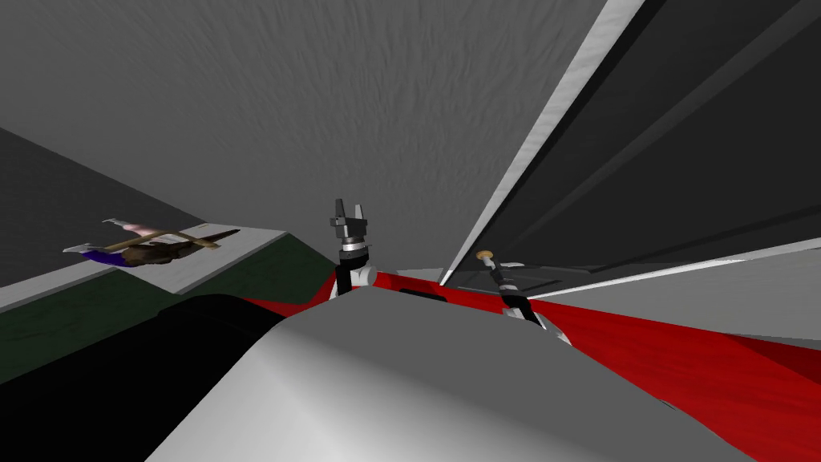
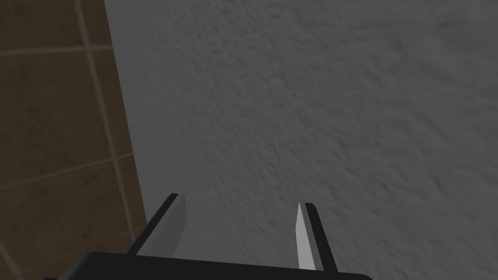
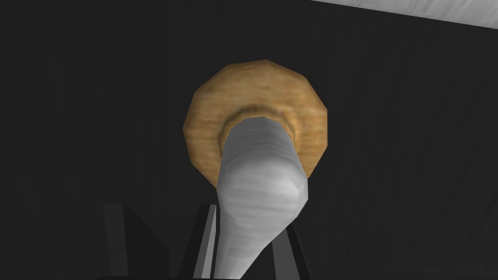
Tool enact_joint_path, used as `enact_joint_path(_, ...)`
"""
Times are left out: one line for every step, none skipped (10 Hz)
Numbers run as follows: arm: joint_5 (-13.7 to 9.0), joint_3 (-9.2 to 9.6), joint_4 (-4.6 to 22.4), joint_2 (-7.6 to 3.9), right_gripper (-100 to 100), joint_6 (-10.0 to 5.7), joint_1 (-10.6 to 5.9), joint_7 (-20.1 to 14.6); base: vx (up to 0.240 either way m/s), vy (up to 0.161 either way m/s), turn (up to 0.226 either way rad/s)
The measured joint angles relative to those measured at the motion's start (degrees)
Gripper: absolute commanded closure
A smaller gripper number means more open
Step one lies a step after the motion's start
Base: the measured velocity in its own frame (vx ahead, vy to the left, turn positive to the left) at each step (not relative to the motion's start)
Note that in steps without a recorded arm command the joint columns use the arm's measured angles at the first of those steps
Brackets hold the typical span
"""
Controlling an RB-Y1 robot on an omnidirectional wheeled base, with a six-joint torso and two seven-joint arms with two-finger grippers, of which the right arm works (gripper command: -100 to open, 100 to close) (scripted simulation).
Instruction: Pull the door open
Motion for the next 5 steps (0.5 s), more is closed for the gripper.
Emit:
enact_joint_path(0.0,0.01,0.0,0.0,100,0.01,0.01,0.0,0.0,0.0,0.0)
enact_joint_path(0.0,0.0,0.0,-0.01,100,0.01,0.01,0.0,-0.104,-0.035,0.173)
enact_joint_path(-0.1,0.25,0.2,-0.72,100,-0.63,0.29,-0.4,-0.152,-0.08,0.163)
enact_joint_path(-0.1,0.52,-0.1,-1.24,100,-1.16,0.8,-0.8,-0.17,-0.065,0.186)
enact_joint_path(-0.1,0.93,-0.1,-1.88,100,-1.86,1.29,-1.3,-0.188,-0.077,0.117)
